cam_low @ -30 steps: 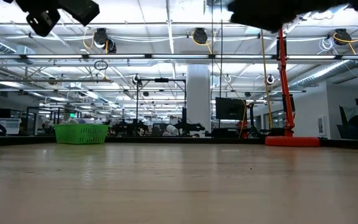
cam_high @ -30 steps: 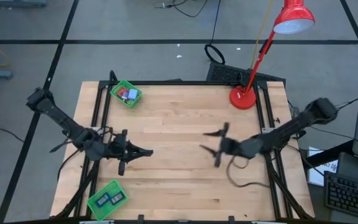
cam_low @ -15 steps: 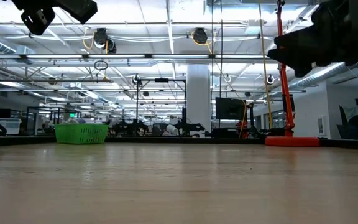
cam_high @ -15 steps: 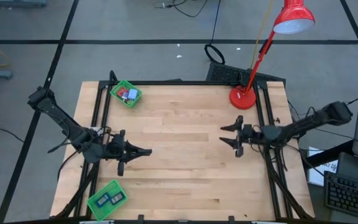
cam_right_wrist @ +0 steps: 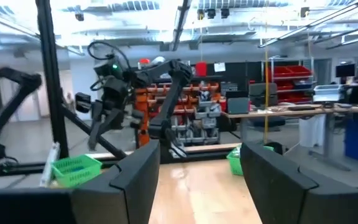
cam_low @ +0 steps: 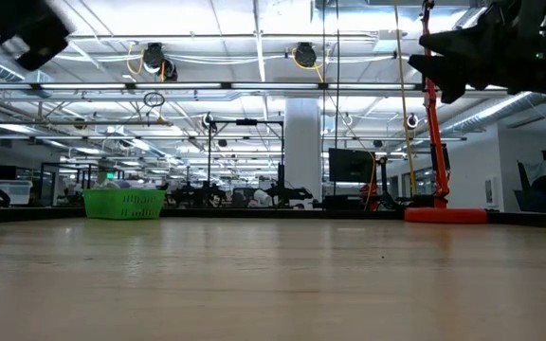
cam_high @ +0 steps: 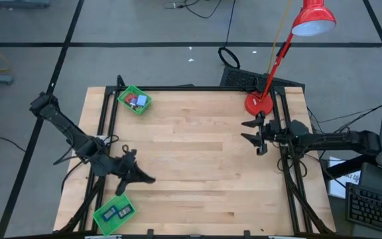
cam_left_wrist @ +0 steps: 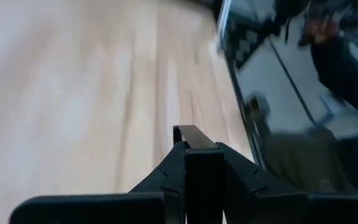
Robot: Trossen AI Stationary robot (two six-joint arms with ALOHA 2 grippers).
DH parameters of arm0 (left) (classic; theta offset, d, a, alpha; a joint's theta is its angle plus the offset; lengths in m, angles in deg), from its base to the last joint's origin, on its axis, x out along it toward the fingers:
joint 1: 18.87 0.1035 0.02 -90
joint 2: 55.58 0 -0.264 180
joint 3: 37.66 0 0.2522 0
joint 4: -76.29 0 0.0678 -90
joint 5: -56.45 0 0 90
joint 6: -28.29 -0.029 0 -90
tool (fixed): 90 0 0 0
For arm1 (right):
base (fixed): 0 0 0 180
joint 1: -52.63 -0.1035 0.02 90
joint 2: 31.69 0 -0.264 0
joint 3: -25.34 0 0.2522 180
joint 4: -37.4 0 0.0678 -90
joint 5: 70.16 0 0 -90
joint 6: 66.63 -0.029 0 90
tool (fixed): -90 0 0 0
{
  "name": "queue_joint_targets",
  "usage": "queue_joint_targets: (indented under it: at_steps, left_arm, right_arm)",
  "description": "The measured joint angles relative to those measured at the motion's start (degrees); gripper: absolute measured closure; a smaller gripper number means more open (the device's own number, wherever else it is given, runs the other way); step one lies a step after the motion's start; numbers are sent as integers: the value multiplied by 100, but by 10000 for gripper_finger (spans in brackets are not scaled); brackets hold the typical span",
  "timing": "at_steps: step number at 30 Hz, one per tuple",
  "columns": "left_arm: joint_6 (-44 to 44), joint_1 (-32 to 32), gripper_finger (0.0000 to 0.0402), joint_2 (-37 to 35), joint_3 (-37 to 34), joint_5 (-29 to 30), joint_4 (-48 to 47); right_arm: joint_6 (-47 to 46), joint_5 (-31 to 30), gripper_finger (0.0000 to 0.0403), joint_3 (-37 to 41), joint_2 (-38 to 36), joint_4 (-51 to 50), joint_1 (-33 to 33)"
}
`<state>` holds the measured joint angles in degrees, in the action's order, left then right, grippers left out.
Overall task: Pick & Place Office items
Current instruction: Put the black digital timer into the bottom green basket
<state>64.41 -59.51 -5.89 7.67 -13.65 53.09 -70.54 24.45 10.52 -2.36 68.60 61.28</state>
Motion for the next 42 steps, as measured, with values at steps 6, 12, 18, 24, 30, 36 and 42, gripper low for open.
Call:
queue_joint_targets:
  at_steps: [6, 12, 18, 24, 30, 36, 42]
  left_arm:
    - [2168, -253, 344, 20, 0, -1040, -1312]
    - [3912, -963, 344, 17, 0, -1604, -1447]
    - [5406, -1919, 344, 18, 0, -1418, -1549]
    - [6366, -2542, 344, 259, 0, -976, -1541]
    - [6664, -2735, 292, 718, 0, -824, -1307]
    - [6622, -2732, 217, 861, 0, -822, -1255]
    - [6327, -2652, 174, 565, 0, -382, -1169]
  right_arm:
    - [409, -1, 188, 8, -81, -442, 2]
    - [464, -1, 186, 14, -43, -597, 2]
    - [464, -1, 190, 17, -41, -620, 2]
    - [464, -1, 187, 19, -41, -622, 0]
    - [462, -1, 188, 19, -41, -624, 0]
    - [462, -1, 188, 19, -41, -624, 0]
    - [462, -1, 187, 21, -41, -624, 0]
